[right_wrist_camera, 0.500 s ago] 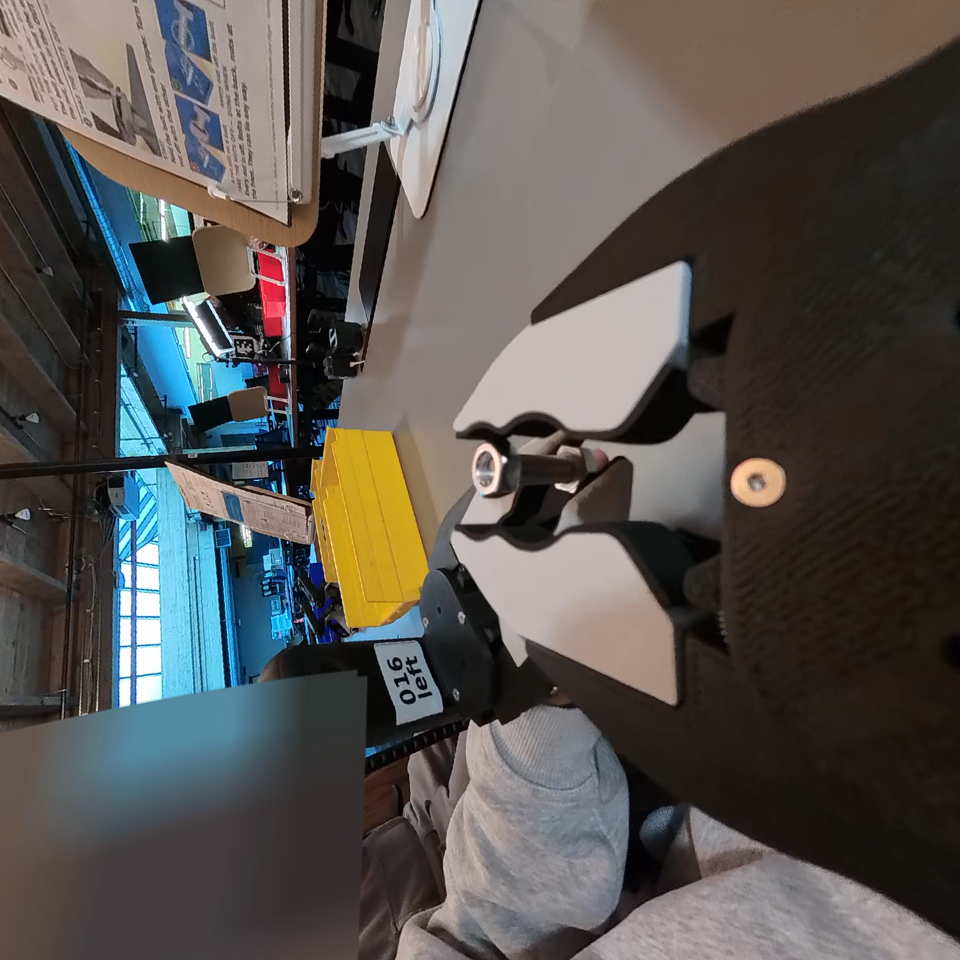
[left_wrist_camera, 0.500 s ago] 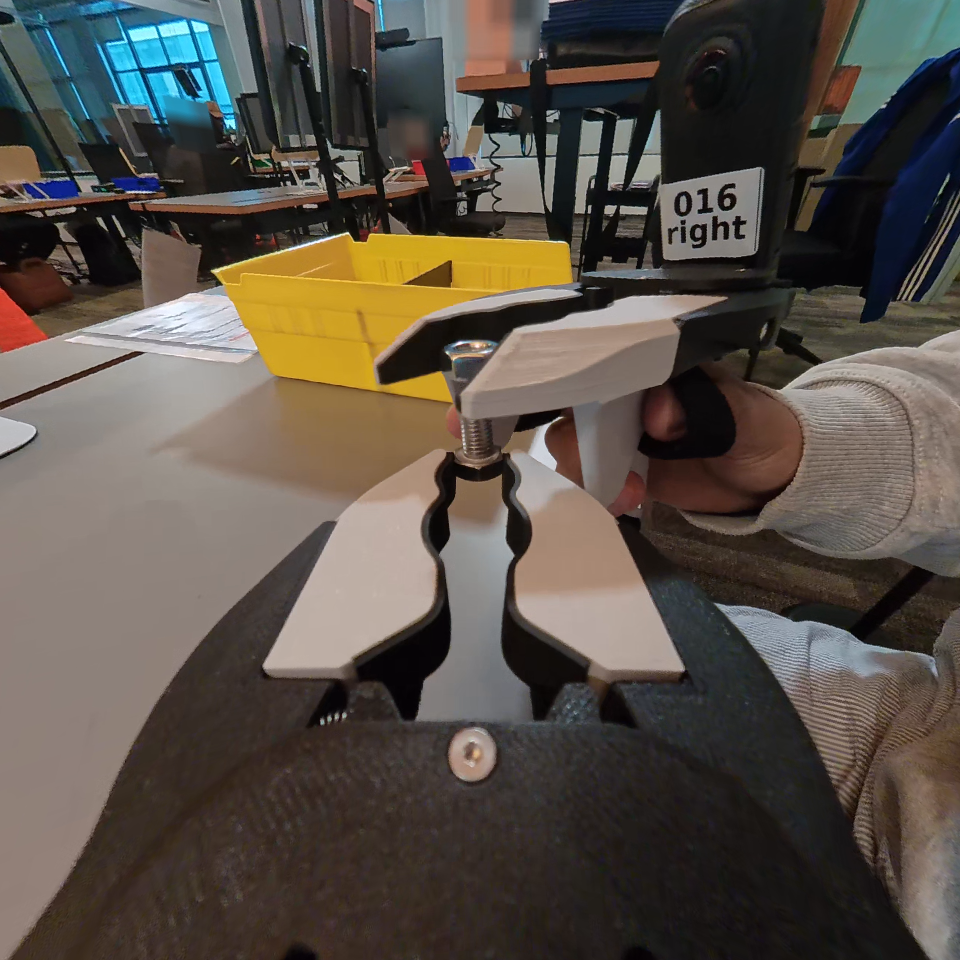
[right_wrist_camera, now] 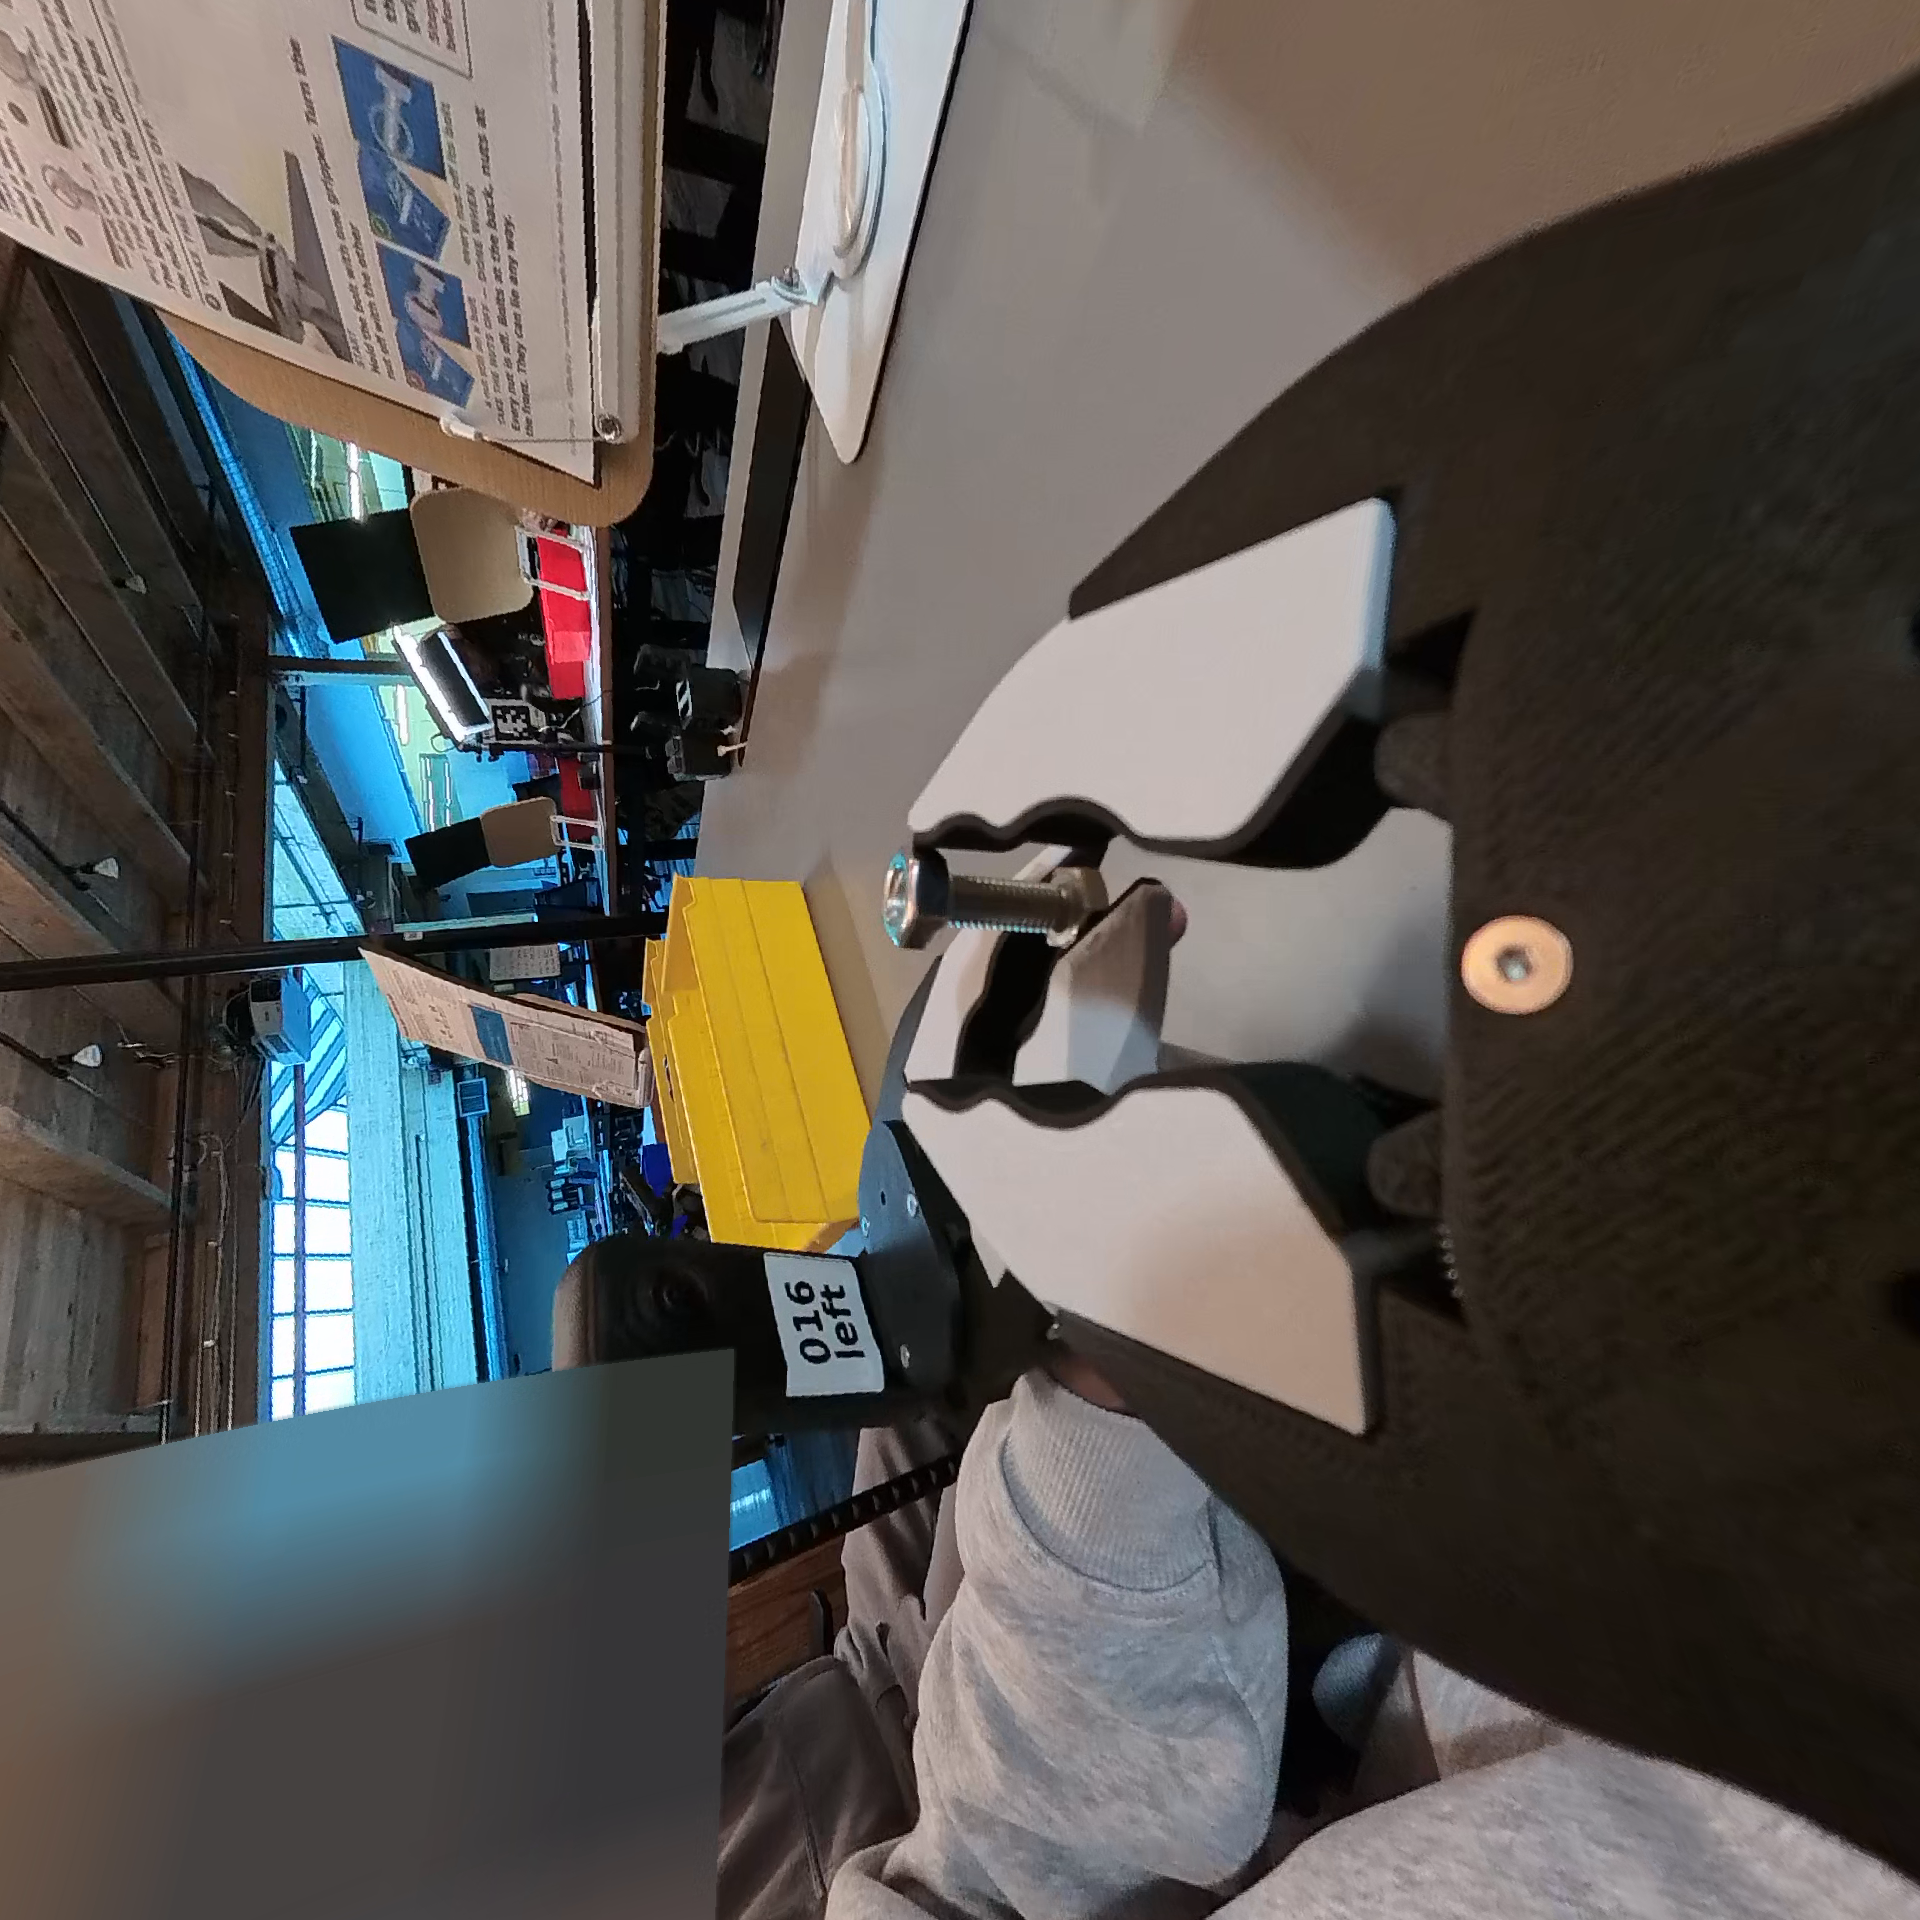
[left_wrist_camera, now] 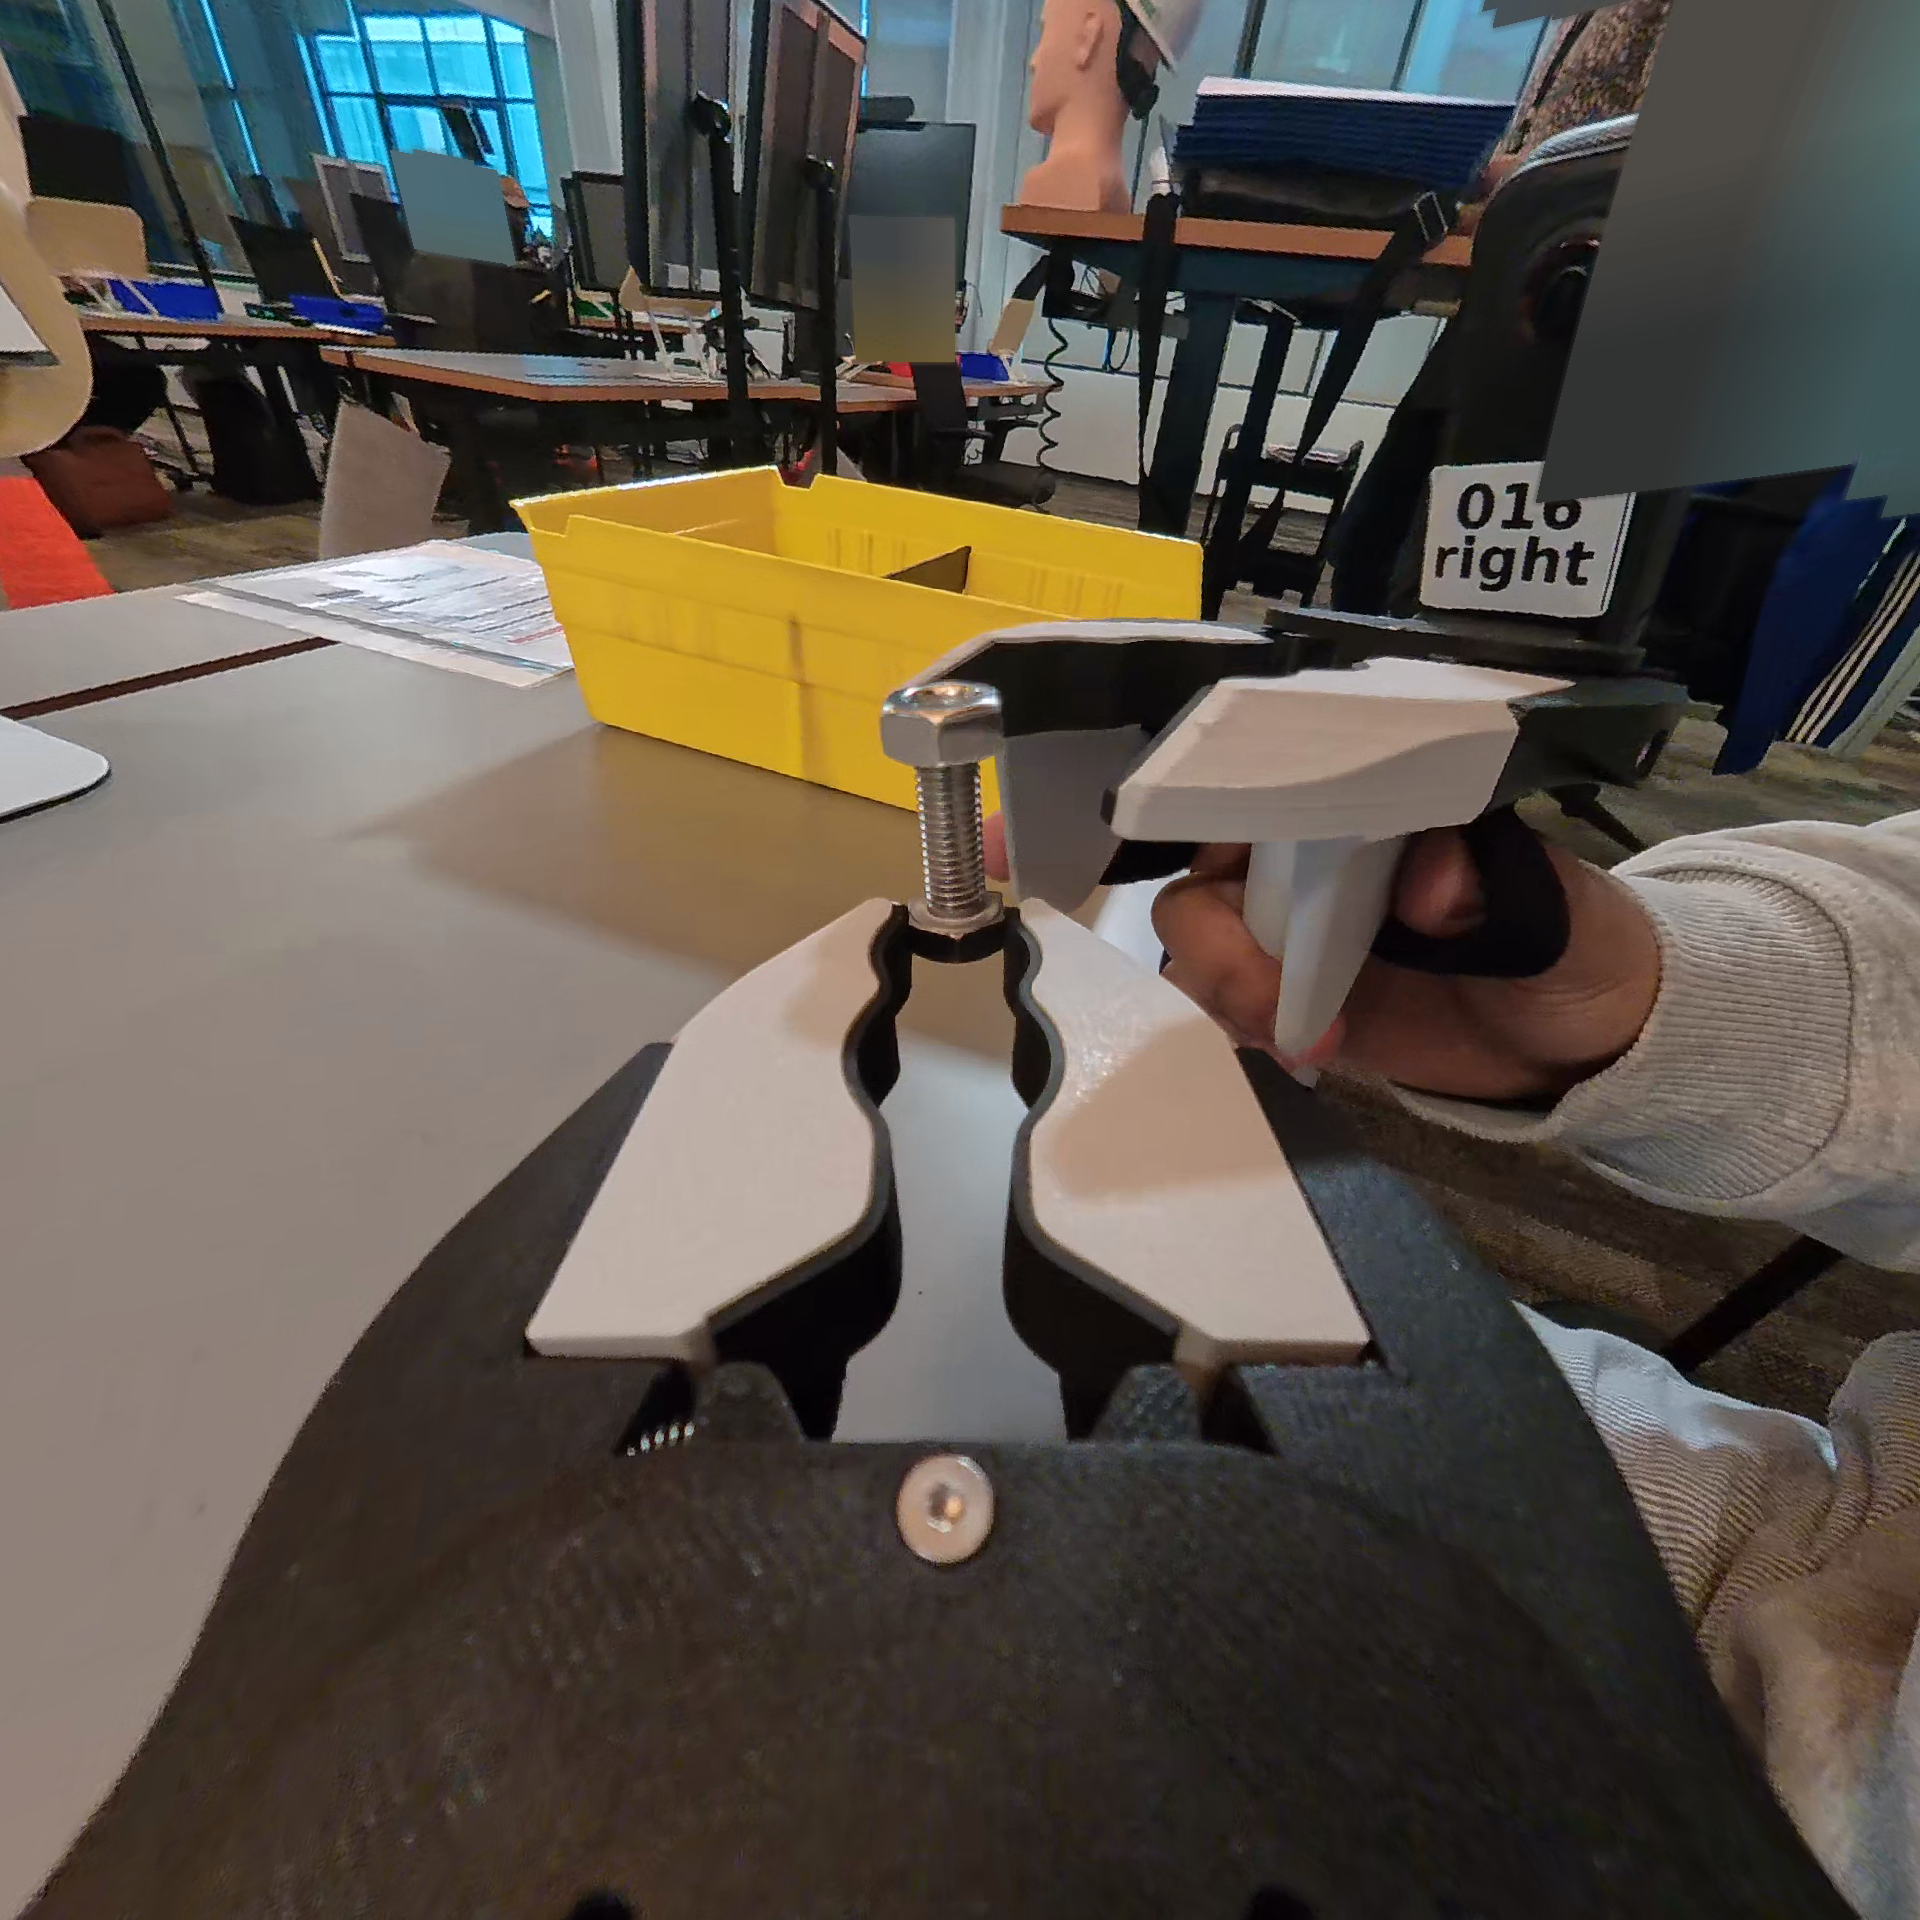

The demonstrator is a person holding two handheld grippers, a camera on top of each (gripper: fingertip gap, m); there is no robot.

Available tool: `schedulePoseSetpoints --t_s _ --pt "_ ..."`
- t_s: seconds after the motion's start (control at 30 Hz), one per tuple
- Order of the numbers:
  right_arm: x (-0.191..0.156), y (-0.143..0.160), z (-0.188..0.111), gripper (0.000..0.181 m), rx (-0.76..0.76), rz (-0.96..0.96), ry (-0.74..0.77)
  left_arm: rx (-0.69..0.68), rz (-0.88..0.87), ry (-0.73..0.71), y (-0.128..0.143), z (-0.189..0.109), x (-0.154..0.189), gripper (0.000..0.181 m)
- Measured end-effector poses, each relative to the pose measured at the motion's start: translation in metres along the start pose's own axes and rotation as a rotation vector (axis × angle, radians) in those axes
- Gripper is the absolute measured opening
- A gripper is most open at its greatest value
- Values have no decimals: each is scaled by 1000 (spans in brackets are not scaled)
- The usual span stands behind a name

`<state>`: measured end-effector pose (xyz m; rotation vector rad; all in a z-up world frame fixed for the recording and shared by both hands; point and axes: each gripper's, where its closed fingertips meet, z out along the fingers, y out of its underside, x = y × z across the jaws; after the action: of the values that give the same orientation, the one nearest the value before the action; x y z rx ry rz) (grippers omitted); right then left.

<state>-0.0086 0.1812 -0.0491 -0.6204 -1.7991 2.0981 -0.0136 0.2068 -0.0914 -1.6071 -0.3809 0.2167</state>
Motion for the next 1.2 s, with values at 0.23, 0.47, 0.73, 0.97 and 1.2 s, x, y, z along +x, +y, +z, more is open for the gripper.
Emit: schedulePoseSetpoints --t_s 0.23,0.47,0.73,0.97,1.2 --pt "-7 2 3 45 -13 -18 -22 -35 35 31 4 3 8 17" --pt "-12 7 6 42 -42 -62 -31 -37 62 30 4 3 11 17" --pt "-5 5 3 25 -40 -70 2 -43 93 38 5 4 15 17" --pt "3 2 -1 18 -25 -32 14 -35 74 54 4 3 15 17" --pt "-3 -2 -1 19 1 21 -54 0 59 108 1 1 21 17"
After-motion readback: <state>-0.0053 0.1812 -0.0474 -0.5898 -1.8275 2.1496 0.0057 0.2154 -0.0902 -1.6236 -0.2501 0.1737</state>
